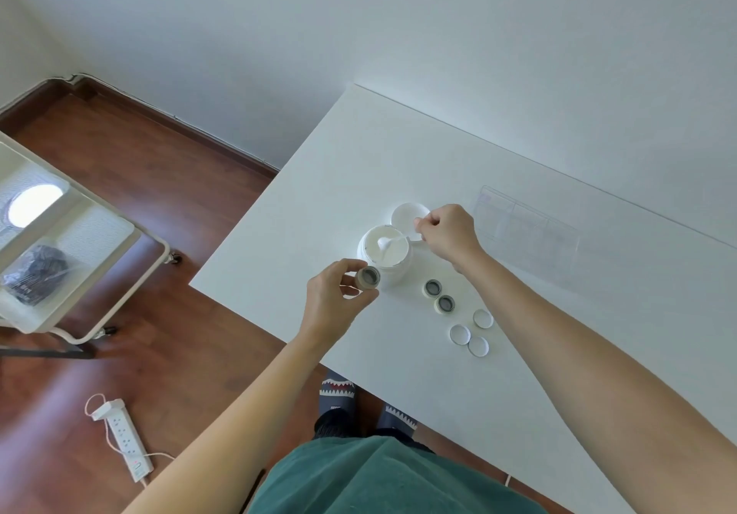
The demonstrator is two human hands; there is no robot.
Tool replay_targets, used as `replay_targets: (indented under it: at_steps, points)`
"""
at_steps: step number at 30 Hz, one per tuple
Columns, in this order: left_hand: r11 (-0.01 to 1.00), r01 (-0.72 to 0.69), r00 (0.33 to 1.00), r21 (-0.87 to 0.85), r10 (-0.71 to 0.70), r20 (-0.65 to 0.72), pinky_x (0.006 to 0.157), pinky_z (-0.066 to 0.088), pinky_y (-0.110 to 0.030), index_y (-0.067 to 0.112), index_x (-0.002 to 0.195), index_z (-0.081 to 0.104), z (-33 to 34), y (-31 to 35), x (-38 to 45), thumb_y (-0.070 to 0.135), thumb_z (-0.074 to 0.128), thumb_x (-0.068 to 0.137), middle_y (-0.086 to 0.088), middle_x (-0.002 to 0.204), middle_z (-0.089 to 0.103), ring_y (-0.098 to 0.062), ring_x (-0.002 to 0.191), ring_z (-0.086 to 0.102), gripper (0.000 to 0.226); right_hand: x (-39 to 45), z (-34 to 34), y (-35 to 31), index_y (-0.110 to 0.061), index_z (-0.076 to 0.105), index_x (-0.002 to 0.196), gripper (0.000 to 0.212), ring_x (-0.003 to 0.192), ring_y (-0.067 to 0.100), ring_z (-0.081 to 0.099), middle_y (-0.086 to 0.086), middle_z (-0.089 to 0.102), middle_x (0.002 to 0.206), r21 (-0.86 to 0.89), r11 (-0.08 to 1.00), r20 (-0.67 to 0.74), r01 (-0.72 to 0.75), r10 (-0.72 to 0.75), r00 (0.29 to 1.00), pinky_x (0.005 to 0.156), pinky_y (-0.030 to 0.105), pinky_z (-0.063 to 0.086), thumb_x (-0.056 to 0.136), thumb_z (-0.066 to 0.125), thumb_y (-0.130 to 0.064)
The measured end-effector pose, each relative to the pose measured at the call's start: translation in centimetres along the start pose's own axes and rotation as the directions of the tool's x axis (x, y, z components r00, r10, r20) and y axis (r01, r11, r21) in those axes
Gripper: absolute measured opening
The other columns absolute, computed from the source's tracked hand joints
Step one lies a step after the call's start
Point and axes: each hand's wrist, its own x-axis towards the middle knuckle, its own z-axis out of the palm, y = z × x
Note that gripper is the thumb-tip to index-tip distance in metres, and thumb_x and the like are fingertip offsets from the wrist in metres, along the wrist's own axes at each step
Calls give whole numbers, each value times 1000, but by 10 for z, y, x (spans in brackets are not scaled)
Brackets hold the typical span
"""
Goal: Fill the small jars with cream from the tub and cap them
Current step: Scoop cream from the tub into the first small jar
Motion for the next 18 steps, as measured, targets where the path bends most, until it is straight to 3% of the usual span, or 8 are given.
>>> replay_targets:
  at_steps: [1, 3, 5, 9, 18]
  points:
    - [1000, 9, 1000, -6, -9, -13, 65, 48, -9, 30, 95, 67, 0, 3, 2, 7, 82, 76, 14, 85, 69, -10, 73, 66, 33, 0, -2, 1, 16, 61, 84, 35, 67, 19, 49, 31, 63, 81, 38, 999, -6, -20, 20, 1000, 59, 27, 39, 91, 59, -18]
    - [999, 29, 999, -15, -30, -31, 65, 49, -11, 28, 96, 69, 1, 8, 7, 9, 81, 76, 9, 83, 70, -12, 72, 64, 30, -1, -7, 1, 14, 64, 86, 34, 62, 16, 50, 21, 63, 75, 93, 995, -14, -37, 38, 999, 55, 24, 38, 90, 60, -19]
    - [999, 49, 998, -15, -49, -42, 62, 49, -11, 23, 99, 70, 2, 12, 13, 10, 81, 76, 6, 83, 70, -12, 71, 63, 29, -2, -13, -1, 10, 67, 81, 32, 63, 11, 54, 8, 64, 72, 140, 989, -21, -37, 40, 999, 53, 20, 39, 90, 60, -20]
    - [997, 73, 996, -8, -73, -45, 56, 47, -10, 19, 101, 70, 7, 20, 25, 8, 79, 76, 4, 81, 68, -13, 71, 63, 29, -6, -22, -8, -4, 67, 69, 29, 67, 9, 55, -2, 62, 66, 189, 982, -36, -14, 22, 999, 56, 20, 40, 90, 61, -22]
    - [998, 58, 996, -24, -59, -72, 63, 48, -11, 18, 100, 69, 17, 33, 37, 7, 80, 74, 1, 86, 71, -14, 74, 65, 30, -17, -24, -15, 6, 68, 77, 31, 57, 13, 50, 3, 60, 61, 114, 990, -74, 84, -76, 994, 50, 20, 37, 90, 61, -21]
